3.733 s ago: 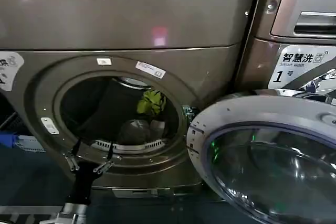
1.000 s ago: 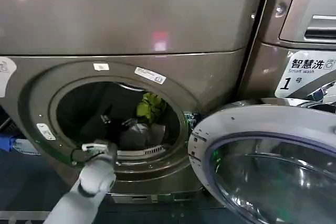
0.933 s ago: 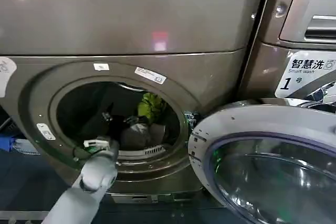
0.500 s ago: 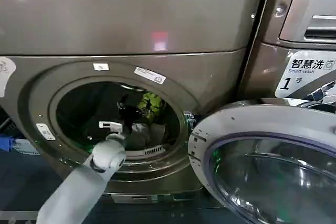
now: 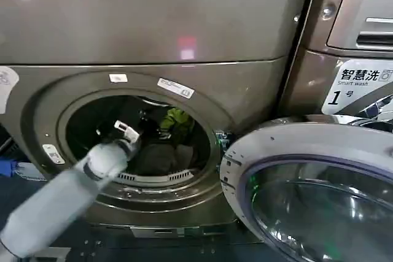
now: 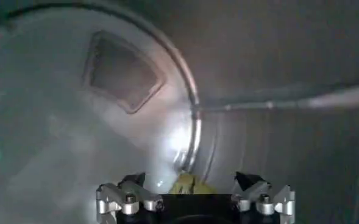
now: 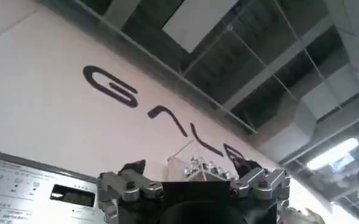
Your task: Grasp the clothes from the dryer.
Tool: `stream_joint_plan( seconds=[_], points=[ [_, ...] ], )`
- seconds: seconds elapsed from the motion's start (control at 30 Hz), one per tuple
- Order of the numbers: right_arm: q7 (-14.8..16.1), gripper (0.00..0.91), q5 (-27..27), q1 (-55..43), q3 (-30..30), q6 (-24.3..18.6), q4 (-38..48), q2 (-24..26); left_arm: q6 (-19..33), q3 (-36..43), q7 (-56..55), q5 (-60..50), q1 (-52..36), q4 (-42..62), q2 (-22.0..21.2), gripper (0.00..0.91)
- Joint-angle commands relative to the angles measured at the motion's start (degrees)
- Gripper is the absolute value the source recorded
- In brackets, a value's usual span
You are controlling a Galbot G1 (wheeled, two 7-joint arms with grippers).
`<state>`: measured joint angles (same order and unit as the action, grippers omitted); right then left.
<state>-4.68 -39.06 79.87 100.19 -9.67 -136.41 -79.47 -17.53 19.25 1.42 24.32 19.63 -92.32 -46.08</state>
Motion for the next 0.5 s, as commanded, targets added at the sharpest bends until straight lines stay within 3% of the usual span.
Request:
stream_joint_plan(
  seconds=[0.03, 0.33, 0.5],
  points=[
    [0.2, 0.907, 0.1, 0.2, -0.5, -0.1, -0.1, -0.2, 11.8, 18.0, 20.5, -12.3, -19.9, 10.6, 4.7, 0.907],
    [0.4, 0.907, -0.1, 0.8, -0.1, -0.7, -0.1, -0.6, 18.9, 30.2, 33.5, -23.6, -30.6, 19.4, -1.1, 0.907],
    [0.6, 0.907, -0.1, 0.9, -0.2, -1.1, -0.1, -1.0, 17.3, 37.6, 37.7, -21.3, -36.6, 22.2, -3.6, 0.907]
  ],
)
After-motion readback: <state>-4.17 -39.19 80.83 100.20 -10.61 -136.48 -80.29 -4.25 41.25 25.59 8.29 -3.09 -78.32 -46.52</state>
